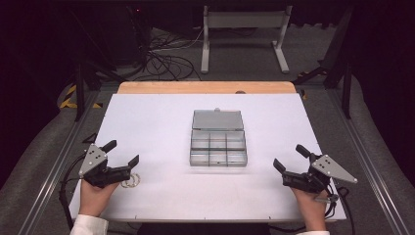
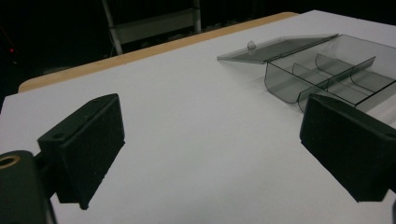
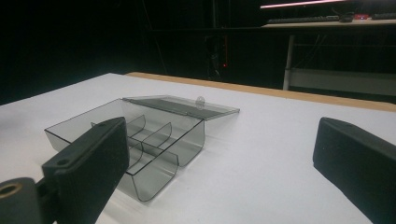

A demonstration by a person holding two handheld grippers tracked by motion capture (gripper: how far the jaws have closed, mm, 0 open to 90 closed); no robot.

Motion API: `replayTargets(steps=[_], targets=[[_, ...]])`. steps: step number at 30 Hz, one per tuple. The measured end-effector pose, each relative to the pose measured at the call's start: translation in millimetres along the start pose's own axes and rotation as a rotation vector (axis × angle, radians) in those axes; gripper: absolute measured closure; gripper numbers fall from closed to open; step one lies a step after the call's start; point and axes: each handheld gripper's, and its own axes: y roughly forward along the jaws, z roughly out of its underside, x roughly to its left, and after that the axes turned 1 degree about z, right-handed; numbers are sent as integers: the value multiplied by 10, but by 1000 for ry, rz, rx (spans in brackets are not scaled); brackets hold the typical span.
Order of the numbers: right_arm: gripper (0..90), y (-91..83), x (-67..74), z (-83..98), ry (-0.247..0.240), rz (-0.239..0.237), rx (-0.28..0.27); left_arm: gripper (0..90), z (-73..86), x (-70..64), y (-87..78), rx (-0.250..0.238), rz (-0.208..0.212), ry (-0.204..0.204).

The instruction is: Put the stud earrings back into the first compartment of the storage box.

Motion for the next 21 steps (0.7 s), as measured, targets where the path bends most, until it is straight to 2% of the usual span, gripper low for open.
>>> replayTargets(steps=[2, 7, 14, 15, 17, 21], targets=[[48, 2, -2, 1, -3, 3, 4, 126, 4, -2, -12, 7, 8, 3], [52, 3, -1, 3, -4, 6, 14, 208, 28, -13, -33, 74, -9, 19], [65, 33, 21, 12, -10, 7, 39, 308, 81, -49, -63, 126, -7, 27], [67, 42, 25, 14, -13, 6, 49, 329, 96, -57, -72, 150, 3, 45], [67, 58, 34, 18, -20, 1, 62, 351, 106, -71, -69, 161, 7, 49], [67, 71, 45, 20, -24, 4, 70, 395, 149, -112, -62, 224, 14, 84]])
